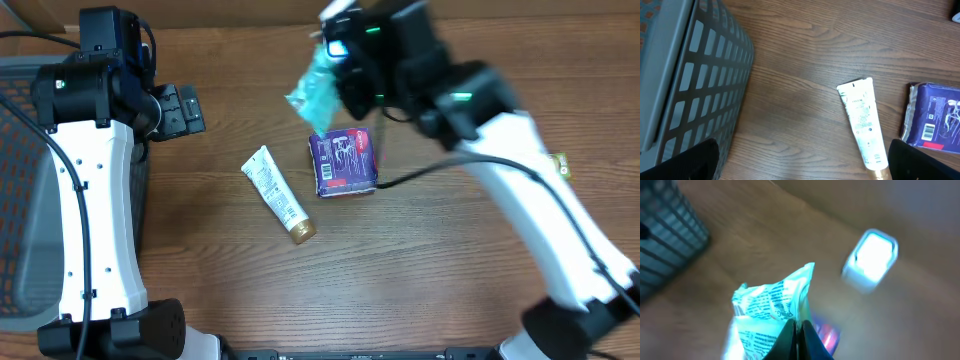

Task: Scan the item barcode
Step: 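Carry the mint-green packet right and drop it near the tea packet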

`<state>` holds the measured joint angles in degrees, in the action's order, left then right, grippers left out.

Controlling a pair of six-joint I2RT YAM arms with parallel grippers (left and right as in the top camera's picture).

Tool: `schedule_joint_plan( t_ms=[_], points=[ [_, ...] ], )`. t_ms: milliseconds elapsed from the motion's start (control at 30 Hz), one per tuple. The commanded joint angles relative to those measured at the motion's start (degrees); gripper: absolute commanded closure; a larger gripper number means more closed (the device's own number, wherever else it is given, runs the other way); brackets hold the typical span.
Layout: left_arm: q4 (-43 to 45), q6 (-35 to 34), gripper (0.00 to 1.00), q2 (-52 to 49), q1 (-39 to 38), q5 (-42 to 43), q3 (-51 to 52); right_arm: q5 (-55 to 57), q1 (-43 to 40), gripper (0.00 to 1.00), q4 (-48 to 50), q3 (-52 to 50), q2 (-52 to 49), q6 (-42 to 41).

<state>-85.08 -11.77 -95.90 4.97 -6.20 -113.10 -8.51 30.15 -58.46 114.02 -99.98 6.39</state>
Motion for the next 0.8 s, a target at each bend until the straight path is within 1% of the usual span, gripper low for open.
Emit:
schedule_joint_plan(
  t_ms=[0,67,200,300,367,467,633,767],
  points=[
    [0.04,1.07,0.01,-0.02,-0.13,0.09,0.13,-5.73,-5.88,0.96,-7.74,0.72,3.15,-22.05],
    [0.04,1.07,0.01,-0.02,-0.13,0.09,0.13,-5.68,-9.11,0.96,-12.74,0.72,4.28,-24.52],
    [0.04,1.07,0.0,-0.02,-0.13,0.11,0.13,-3.08,-16.63,0.96,-19.93,0.5,4.46,-24.68],
    [0.04,1.07,0.0,-0.02,-0.13,0.11,0.13,3.67,-20.61,0.96,-21.4,-1.88,4.2,-25.7],
    [0.04,1.07,0.01,-0.02,-0.13,0.09,0.13,9.86,-22.53,0.96,-20.68,-4.94,4.07,-29.51],
    [0.04,1.07,0.0,-0.02,-0.13,0.09,0.13,16.46,-24.44,0.96,-16.41,-11.56,4.02,-33.57],
    [0.04,1.07,0.0,-0.02,-0.13,0.11,0.13,19.65,-26.01,0.96,-3.39,-25.07,3.41,-33.81],
    [0.04,1.07,0.0,-0.02,-0.13,0.09,0.13,20.9,-26.56,0.96,5.11,-33.03,2.75,-33.83]
  ],
)
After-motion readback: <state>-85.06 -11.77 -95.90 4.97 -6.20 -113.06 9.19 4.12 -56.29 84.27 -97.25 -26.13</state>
